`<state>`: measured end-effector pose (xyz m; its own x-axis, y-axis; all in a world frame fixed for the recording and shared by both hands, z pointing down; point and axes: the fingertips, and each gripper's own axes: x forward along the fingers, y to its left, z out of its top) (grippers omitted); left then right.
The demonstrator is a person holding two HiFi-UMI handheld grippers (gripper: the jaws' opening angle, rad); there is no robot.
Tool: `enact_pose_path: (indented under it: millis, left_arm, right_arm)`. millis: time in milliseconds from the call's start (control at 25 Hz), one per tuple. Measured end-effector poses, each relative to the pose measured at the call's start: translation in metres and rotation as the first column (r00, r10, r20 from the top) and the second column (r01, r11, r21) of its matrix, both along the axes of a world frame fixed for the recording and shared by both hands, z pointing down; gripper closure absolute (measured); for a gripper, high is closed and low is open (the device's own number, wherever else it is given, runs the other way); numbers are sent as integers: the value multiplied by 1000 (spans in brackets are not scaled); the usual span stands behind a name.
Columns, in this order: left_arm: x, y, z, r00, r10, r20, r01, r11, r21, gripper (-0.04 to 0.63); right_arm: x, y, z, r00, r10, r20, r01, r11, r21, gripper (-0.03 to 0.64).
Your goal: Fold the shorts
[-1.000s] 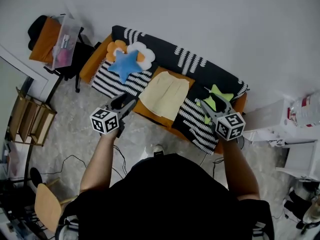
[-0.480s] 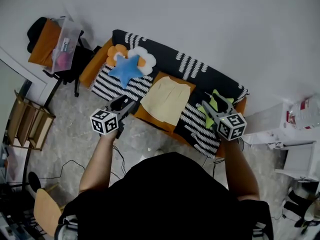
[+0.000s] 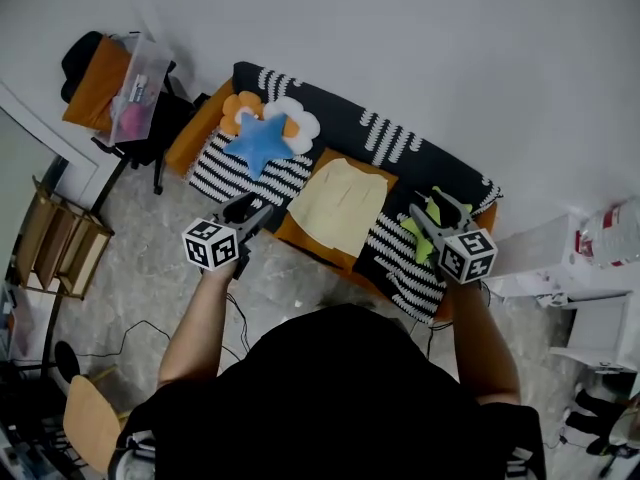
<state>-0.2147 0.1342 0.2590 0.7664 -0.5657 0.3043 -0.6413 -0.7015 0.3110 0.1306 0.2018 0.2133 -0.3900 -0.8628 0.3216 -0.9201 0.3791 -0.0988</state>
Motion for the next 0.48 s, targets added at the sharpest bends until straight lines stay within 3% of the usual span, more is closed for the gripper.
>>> enact_pose_path:
  millis: [480]
  left_arm:
    - [-30, -8, -5, 997, -70, 11, 70, 997, 10, 353]
  right_arm:
    - [-24, -36, 4, 997, -78, -4, 78, 997, 1, 368]
